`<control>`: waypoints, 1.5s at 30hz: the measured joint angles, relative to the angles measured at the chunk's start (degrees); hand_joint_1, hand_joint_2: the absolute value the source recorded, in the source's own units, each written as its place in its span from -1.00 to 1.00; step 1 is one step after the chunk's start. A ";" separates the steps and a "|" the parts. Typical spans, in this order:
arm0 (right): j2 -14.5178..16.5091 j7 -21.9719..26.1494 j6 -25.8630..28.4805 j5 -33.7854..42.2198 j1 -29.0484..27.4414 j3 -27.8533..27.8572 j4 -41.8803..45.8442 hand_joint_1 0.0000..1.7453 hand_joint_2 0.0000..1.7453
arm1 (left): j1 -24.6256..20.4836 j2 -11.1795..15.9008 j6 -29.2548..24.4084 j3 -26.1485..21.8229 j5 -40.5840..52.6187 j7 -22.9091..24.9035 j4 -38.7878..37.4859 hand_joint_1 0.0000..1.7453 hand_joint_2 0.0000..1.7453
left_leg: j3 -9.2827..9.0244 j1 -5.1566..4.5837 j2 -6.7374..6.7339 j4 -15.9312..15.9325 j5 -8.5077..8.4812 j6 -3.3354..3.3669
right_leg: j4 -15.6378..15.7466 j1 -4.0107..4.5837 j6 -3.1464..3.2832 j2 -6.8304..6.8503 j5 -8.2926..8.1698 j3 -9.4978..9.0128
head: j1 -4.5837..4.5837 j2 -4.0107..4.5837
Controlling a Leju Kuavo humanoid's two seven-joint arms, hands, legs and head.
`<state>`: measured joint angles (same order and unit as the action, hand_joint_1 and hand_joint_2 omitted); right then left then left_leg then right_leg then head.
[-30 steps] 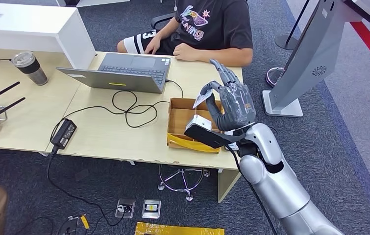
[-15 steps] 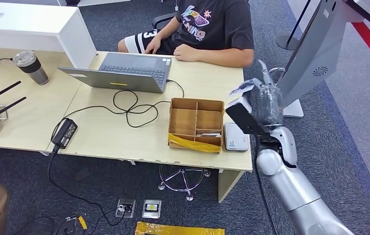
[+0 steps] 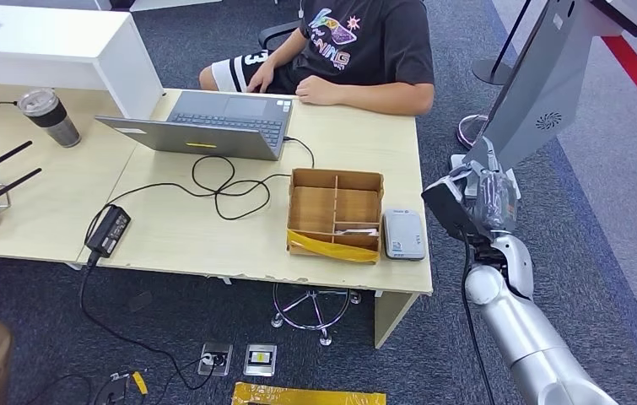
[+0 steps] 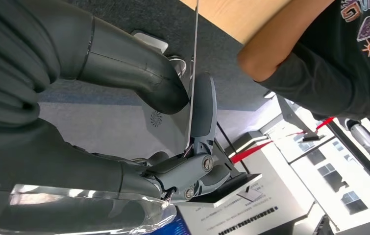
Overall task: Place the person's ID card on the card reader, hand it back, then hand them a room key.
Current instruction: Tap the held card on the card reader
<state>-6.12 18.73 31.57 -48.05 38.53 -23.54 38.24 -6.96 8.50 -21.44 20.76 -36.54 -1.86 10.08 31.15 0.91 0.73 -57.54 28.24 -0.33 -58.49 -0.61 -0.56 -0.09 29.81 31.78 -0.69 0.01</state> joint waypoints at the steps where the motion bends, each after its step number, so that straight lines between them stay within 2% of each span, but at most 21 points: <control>1: 0.00 -0.09 -0.05 -0.14 0.00 0.18 -0.17 1.00 1.00 | 0.00 0.00 -0.03 0.00 -0.04 0.00 0.00 -1.00 1.00 | 0.00 0.00 0.00 0.00 0.00 0.00 | 0.00 0.00 0.00 0.00 0.00 0.00 | 0.00 0.00; 23: 0.49 0.44 -0.93 -0.30 -0.58 1.46 -1.54 1.00 1.00 | 0.00 -0.02 0.09 0.02 -0.28 -0.03 0.00 -1.00 1.00 | 0.00 -0.01 0.01 0.00 0.00 0.00 | 0.00 -0.01 0.00 0.00 0.00 -0.01 | 0.00 0.00; 45: 2.98 -1.04 -2.19 -3.45 -3.84 0.98 -2.67 1.00 1.00 | -0.02 -0.04 0.09 0.37 -0.40 -0.07 0.00 -1.00 1.00 | 0.01 -0.01 0.01 0.00 0.00 0.00 | 0.00 -0.01 0.00 0.01 0.00 -0.01 | 0.01 0.01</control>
<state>-3.14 17.68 29.38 -51.50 34.69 -22.55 35.57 -6.98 8.46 -21.35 21.14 -36.94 -1.92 10.08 31.16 0.90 0.75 -57.55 28.24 -0.33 -58.49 -0.62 -0.57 -0.09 29.81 31.77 -0.69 0.02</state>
